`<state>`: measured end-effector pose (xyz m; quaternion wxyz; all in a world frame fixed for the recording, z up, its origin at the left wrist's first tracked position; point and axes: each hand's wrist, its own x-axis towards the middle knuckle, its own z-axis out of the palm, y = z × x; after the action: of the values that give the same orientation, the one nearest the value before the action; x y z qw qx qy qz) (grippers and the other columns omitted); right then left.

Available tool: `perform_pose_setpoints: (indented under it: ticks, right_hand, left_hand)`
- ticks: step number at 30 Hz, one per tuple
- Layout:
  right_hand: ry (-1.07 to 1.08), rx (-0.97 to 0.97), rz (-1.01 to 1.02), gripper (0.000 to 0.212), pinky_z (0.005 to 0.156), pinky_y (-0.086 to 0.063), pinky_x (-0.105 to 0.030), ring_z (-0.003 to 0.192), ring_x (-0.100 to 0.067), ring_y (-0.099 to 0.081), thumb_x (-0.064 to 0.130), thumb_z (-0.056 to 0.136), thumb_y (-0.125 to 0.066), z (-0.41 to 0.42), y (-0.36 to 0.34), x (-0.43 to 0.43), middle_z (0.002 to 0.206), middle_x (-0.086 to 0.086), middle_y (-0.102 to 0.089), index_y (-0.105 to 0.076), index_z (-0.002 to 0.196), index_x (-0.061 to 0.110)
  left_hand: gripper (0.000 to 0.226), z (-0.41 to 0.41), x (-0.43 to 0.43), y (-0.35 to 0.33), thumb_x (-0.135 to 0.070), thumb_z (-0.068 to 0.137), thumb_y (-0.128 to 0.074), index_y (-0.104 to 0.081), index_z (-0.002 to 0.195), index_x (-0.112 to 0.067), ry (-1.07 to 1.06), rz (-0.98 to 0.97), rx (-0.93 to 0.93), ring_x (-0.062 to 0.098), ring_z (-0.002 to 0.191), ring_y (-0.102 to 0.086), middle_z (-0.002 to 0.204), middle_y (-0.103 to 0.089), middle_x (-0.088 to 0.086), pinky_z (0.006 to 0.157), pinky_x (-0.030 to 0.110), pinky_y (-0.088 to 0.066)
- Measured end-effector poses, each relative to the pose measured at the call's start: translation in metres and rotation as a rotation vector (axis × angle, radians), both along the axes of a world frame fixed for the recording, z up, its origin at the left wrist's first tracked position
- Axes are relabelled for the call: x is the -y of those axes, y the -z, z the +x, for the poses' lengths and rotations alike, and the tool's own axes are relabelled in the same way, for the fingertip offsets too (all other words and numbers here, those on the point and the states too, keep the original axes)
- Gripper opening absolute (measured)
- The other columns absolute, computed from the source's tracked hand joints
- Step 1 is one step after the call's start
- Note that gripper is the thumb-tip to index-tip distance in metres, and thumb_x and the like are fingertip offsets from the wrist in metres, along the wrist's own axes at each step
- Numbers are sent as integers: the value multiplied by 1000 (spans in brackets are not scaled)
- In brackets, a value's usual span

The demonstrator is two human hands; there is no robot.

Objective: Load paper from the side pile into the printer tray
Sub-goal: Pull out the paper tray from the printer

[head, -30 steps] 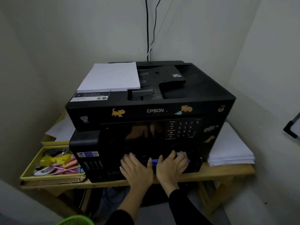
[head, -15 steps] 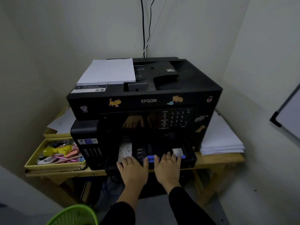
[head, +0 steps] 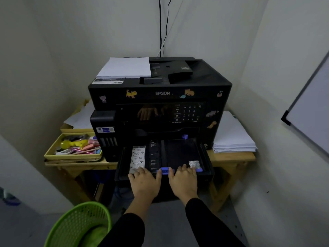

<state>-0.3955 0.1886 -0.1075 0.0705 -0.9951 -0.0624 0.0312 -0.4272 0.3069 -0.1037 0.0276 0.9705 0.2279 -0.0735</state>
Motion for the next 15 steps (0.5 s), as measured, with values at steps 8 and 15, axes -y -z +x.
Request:
perform_pose_setpoints:
  ticks: [8, 15]
  right_hand:
    - [42, -2, -8, 66, 116, -19, -41, 131, -28, -44, 49, 97, -21, -35, 0, 8, 143, -16, -48, -51, 132, 2]
    - [84, 39, 3, 64, 115, -20, -40, 130, -27, -45, 47, 98, -22, -56, 2, 12, 139, -17, -52, -58, 125, 3]
  left_hand:
    - [82, -35, 6, 2, -62, 93, -12, -36, 143, -3, 41, 1, -40, 29, 139, -33, 152, -34, 14, 113, 45, -22]
    - [82, -56, 12, 4, -62, 93, -12, -41, 140, -1, 60, 42, -29, 30, 135, -39, 148, -40, 16, 109, 42, -29]
